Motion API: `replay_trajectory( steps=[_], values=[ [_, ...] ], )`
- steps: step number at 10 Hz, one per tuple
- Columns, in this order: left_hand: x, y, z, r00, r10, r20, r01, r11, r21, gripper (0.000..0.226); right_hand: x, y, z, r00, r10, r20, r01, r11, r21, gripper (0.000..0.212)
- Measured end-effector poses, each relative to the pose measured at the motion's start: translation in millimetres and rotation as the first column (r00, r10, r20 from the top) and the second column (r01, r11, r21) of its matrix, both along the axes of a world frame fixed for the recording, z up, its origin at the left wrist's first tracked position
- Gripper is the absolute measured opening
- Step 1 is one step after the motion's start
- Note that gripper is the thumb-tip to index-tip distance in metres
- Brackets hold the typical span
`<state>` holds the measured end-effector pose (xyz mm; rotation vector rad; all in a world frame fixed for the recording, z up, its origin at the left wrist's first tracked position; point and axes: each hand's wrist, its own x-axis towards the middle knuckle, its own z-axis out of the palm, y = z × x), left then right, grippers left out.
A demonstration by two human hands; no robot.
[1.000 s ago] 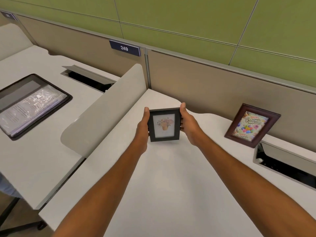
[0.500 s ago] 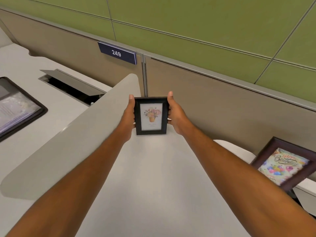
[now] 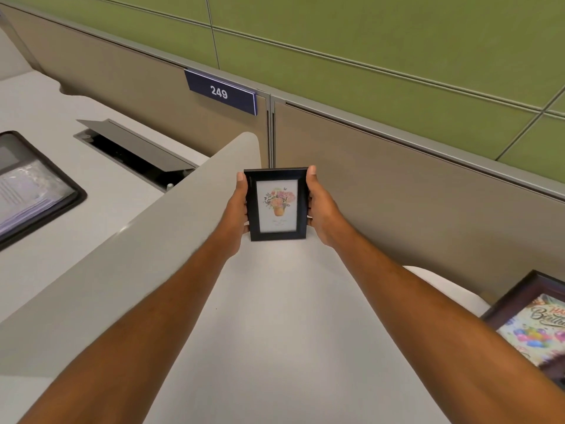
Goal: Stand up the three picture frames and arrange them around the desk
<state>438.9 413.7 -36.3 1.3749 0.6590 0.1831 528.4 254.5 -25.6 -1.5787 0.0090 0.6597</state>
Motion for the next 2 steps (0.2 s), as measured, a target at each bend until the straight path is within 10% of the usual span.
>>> replay_trajectory(
  steps=[2],
  values=[
    [-36.8, -16.4, -13.8, 0.999, 0.049, 0.011, -0.05, 0.996, 0.076, 0.069, -20.8, -36.3, 4.3, 0.996, 0.077, 0.045, -0.074, 0.996, -0.055, 0.087]
  ],
)
